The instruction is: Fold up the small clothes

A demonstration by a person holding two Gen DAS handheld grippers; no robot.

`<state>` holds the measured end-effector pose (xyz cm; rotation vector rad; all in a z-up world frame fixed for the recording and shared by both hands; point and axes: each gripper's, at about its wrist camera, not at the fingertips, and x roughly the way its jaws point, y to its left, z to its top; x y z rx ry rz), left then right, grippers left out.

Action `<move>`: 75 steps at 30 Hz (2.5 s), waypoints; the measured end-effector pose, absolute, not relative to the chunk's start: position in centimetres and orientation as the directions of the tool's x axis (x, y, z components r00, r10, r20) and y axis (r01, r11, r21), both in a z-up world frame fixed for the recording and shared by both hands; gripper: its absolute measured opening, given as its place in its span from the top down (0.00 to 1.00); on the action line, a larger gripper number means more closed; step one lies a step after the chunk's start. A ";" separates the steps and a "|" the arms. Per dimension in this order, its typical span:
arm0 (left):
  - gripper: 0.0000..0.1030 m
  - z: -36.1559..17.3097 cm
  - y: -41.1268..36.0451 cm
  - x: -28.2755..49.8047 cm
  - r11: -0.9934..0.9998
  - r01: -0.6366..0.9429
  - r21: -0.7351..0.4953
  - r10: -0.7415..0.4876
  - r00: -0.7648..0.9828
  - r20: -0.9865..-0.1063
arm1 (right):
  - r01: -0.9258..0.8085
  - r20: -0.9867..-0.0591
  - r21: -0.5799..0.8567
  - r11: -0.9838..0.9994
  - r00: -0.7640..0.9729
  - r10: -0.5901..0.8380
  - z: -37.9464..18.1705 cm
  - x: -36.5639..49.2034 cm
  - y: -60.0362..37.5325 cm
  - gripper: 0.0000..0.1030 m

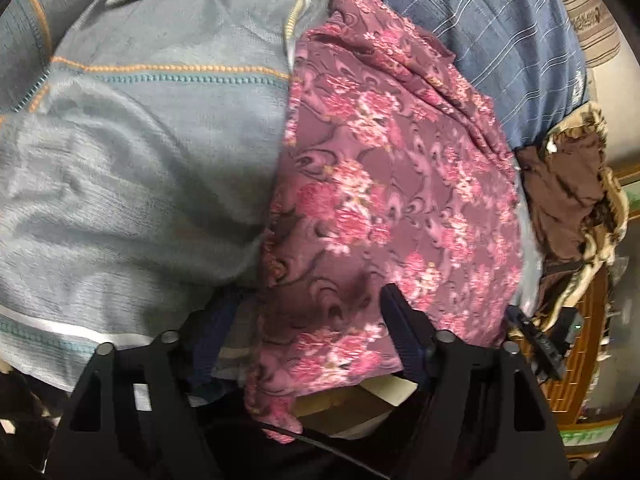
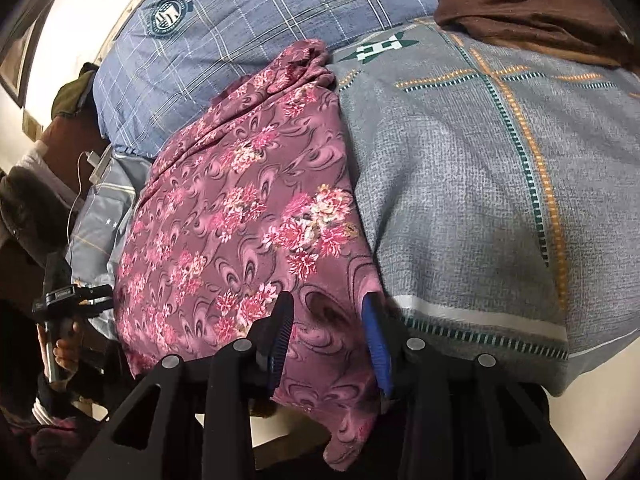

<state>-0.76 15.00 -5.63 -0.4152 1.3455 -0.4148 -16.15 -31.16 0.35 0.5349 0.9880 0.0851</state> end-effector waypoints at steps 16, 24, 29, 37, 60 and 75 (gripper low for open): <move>0.27 -6.1 12.5 -3.7 0.800 0.204 -0.564 -0.581 0.035 -0.813 | 0.040 -0.773 0.461 0.886 0.508 0.380 0.3 -16.3 -29.6 0.62; 0.27 -6.4 12.2 -3.4 0.800 0.210 -0.562 -0.579 0.021 -0.815 | 0.143 -0.776 0.406 0.903 0.576 0.258 0.1 -15.7 -31.7 0.60; 0.27 -6.2 12.4 -3.9 0.792 0.223 -0.569 -0.589 0.030 -0.808 | -0.002 -0.785 0.403 0.915 0.513 0.347 0.1 -16.1 -29.5 0.65; 0.54 -6.0 11.6 -4.0 0.807 0.247 -0.536 -0.566 0.065 -0.822 | -0.007 -0.819 0.390 0.921 0.454 0.350 -0.7 -16.2 -29.6 0.87; 0.94 -6.4 11.6 -4.1 0.817 0.215 -0.535 -0.561 0.083 -0.823 | -0.055 -0.872 0.288 0.956 0.397 0.285 0.2 -16.8 -28.6 0.96; 0.94 -2.6 13.1 -3.2 0.636 0.147 -0.758 -0.771 0.155 -0.617 | -0.003 -0.577 0.733 0.681 0.527 0.624 4.1 -15.0 -30.6 0.97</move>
